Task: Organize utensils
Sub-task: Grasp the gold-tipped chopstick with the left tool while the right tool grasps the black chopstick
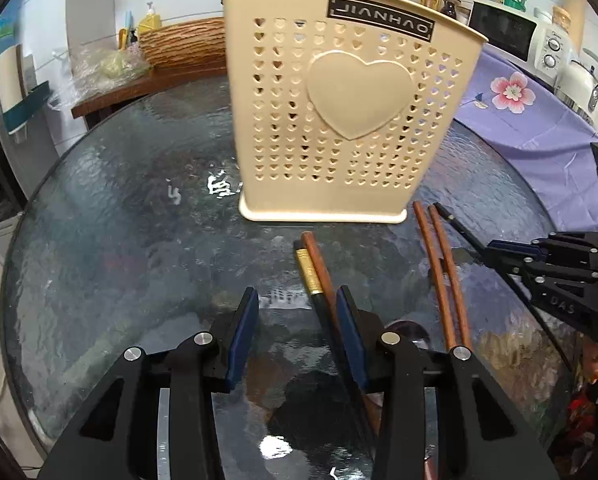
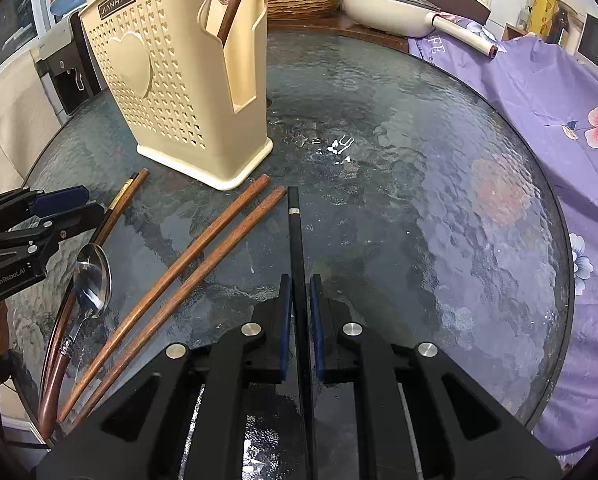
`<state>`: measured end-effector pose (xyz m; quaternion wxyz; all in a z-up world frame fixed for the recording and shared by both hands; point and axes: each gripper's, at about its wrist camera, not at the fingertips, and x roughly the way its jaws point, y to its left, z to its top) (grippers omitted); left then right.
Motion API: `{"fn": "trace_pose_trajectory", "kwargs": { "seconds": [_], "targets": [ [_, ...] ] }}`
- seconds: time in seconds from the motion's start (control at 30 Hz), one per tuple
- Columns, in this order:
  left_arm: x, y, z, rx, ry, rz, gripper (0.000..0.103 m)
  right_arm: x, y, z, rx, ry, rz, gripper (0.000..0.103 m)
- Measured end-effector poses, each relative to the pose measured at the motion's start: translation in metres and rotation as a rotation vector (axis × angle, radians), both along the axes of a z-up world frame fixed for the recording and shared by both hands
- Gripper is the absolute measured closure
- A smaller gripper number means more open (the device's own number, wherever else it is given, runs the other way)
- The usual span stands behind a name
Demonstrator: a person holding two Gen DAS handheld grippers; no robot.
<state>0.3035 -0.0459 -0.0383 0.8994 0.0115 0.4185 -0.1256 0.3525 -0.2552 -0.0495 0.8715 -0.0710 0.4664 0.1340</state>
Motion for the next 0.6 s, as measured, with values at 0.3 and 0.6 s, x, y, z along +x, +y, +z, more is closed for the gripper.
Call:
{"fn": "trace_pose_trajectory", "kwargs": {
  "seconds": [0.3,0.6],
  "targets": [
    [-0.001,0.007,-0.005,0.021,0.026,0.005,0.067,-0.001,0.001,0.000,0.004,0.006,0.006,0.093],
    [-0.005,0.017,-0.005,-0.021,0.027,0.036,0.067,-0.001,0.002,0.000,-0.002,-0.001,0.006,0.093]
  ]
}}
